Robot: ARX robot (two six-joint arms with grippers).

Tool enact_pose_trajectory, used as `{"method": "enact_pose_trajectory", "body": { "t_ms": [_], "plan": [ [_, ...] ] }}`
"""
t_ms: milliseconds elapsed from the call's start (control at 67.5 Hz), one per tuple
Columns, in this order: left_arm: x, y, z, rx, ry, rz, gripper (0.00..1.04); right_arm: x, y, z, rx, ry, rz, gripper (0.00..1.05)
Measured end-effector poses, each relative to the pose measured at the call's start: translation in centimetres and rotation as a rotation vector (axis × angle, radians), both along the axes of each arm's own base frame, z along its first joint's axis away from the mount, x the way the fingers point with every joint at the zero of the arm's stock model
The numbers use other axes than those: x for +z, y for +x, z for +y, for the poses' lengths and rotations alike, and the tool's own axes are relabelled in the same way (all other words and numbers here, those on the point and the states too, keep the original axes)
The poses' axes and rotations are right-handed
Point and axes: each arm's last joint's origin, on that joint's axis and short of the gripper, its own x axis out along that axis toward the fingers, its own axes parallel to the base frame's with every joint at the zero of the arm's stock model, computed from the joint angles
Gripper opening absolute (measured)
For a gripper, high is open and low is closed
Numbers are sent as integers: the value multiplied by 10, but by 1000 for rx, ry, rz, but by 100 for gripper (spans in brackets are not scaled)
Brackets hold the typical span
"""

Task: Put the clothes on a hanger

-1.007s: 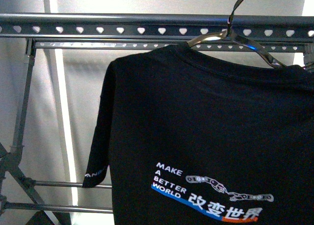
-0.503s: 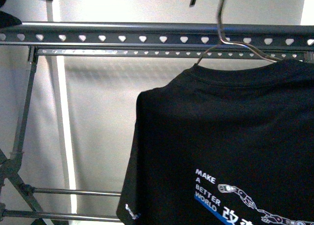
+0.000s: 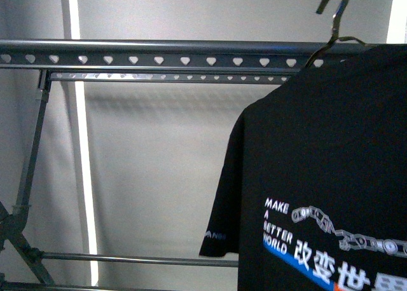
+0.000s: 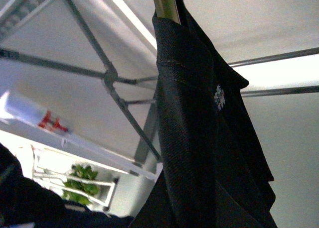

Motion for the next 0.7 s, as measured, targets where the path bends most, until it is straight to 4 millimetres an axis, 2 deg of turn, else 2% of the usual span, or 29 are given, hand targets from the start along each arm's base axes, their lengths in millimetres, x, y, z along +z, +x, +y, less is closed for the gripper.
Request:
{"method": "enact_pose_trajectory", "body": {
  "t_ms": [222,415,607,696],
  "plan": [
    [-25,-28,0,1,3,9,4,14,45,-10,-125,52,54,5],
    [-38,-47,0,1,3,2,4,10,85,-23,-207,35,115,5],
    [-49,-64,0,1,3,4,4,6,98,-30,-253,-1,125,5],
    [-53,-72,0,1,3,4,4,-13,99,-30,-262,-22,137,5]
  ]
}}
